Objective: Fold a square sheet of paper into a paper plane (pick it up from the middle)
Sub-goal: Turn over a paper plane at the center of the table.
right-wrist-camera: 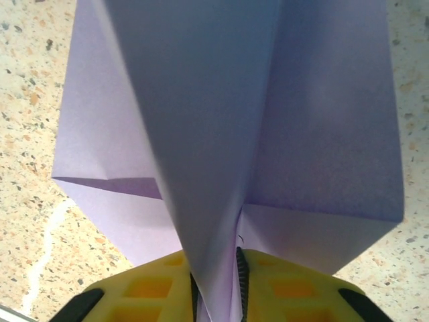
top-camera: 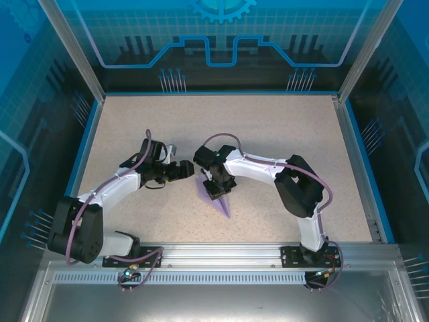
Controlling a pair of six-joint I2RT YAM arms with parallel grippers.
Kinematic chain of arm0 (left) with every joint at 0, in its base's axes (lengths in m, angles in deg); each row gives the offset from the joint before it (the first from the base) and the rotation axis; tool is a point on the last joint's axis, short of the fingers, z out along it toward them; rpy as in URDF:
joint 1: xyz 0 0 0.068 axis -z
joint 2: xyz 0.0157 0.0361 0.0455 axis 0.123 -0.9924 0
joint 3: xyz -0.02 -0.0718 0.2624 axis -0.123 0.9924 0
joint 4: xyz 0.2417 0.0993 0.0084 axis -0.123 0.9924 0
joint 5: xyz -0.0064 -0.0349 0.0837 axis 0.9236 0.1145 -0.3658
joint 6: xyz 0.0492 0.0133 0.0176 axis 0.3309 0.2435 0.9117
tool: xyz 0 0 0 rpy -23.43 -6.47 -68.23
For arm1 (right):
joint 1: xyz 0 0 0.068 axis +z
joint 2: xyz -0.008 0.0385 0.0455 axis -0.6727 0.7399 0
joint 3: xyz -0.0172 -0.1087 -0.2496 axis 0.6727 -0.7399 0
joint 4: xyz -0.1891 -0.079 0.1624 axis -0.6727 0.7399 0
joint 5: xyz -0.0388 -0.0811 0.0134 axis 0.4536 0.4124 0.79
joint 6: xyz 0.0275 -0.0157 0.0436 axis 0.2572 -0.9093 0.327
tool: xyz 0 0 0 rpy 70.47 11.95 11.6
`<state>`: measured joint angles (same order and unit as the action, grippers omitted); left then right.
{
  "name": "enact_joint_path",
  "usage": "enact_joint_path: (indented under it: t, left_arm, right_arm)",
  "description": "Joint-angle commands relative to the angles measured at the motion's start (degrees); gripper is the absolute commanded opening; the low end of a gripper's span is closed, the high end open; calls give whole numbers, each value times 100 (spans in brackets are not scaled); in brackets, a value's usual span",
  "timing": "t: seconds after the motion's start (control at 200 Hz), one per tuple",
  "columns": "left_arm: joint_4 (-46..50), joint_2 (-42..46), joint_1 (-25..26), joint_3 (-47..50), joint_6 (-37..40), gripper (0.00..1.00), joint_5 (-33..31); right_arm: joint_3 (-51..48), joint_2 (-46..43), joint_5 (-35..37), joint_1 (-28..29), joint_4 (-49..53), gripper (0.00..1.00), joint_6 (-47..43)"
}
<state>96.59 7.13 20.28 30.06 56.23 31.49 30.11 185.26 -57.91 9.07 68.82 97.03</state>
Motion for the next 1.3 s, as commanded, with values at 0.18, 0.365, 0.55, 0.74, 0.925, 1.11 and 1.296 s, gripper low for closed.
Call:
enact_joint_path:
  t: [0.18, 0.365, 0.55, 0.74, 0.925, 1.11, 1.296]
  left_arm:
    - [304, 313, -56, -144, 54, 97, -200]
    - [470, 374, -56, -367, 157, 98, -600]
    - [538, 308, -56, -508, 209, 98, -697]
    - [468, 333, -34, -491, 120, 98, -478]
    - [340, 195, 126, -412, 42, 98, -334]
    - [212, -26, 322, -419, -16, 98, -328]
    - [384, 86, 353, -532, 163, 98, -535]
  right_arm:
    - [-184, -1138, -19, -187, 80, 40, -263]
    - [-650, -1946, -565, -717, -133, 47, -674]
    - [-1047, -2084, -1164, -1015, -487, 48, -776]
    - [-1467, -1763, -1606, -1084, -1048, 47, -613]
    - [-1699, -1567, -1736, -1190, -1470, 45, -403]
    - [-1803, -1998, -1373, -1307, -1469, 45, -493]
    - [-2060, -2625, -1282, -1678, -1489, 46, -850]
